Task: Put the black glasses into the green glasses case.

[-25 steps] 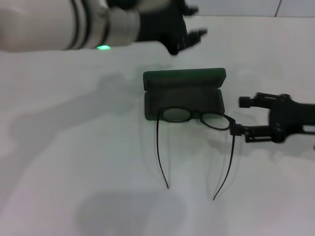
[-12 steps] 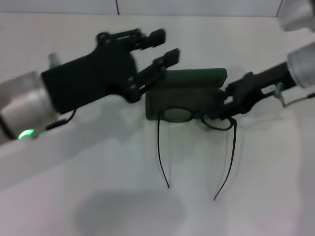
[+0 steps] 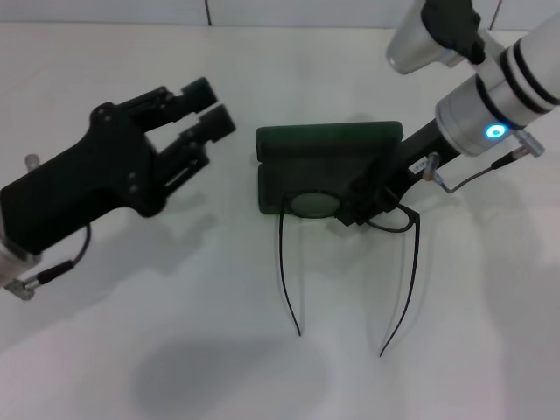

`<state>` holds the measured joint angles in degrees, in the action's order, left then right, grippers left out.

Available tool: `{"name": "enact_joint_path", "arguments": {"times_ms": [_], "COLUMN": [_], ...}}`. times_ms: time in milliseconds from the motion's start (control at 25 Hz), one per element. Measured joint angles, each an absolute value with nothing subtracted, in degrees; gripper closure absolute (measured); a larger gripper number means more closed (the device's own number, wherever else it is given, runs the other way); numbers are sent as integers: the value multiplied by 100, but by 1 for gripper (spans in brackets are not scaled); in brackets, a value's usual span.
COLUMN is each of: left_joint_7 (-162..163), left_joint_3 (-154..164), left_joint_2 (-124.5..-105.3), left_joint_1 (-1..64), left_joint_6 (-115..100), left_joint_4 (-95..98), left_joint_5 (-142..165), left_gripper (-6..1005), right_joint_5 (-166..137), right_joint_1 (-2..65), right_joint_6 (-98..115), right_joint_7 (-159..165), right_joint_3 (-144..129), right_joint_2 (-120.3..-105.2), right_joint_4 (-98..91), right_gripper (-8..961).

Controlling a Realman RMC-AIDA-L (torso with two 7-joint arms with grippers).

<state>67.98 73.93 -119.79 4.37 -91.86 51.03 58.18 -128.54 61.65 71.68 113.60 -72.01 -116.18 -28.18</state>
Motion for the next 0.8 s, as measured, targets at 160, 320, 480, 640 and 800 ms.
{"name": "enact_joint_path", "arguments": {"times_ms": [160,320,480,640,800], "left_joint_7": [6573,6438,6403,6399,6397], "left_joint_3": [6869,6624,6610,6603,6536], "left_joint_2": [-11979,-11978,-11974,-11972,-11971], "left_joint_1": [760,898,924,969,950], "left_joint_6": [-9863,-10123,-10159,-10168,-10206], "left_joint_4": [4239,3888,3842,3787,3772], "left_joint_5": [5756,5764,5754,5745,5736], "left_gripper": [653,669,685,701,717], "right_joint_5": [-12766,-12721,-12698,-12499,-12143], "right_joint_1": [6156,6067,5957,5610,5296], "right_joint_6": [6927,6864,6819,6797,6956], "right_joint_7": [11602,11584,11530,11475,11473], "right_joint_3": [-7443,-7550,-7633,-7785,-7885], "right_joint_2": [-11620,-11619,-11619,-11619,-11618], "right_joint_4": [-2749,-2798,-2910,-3447,-4010], "right_gripper": [449,498,581,766,816]}}
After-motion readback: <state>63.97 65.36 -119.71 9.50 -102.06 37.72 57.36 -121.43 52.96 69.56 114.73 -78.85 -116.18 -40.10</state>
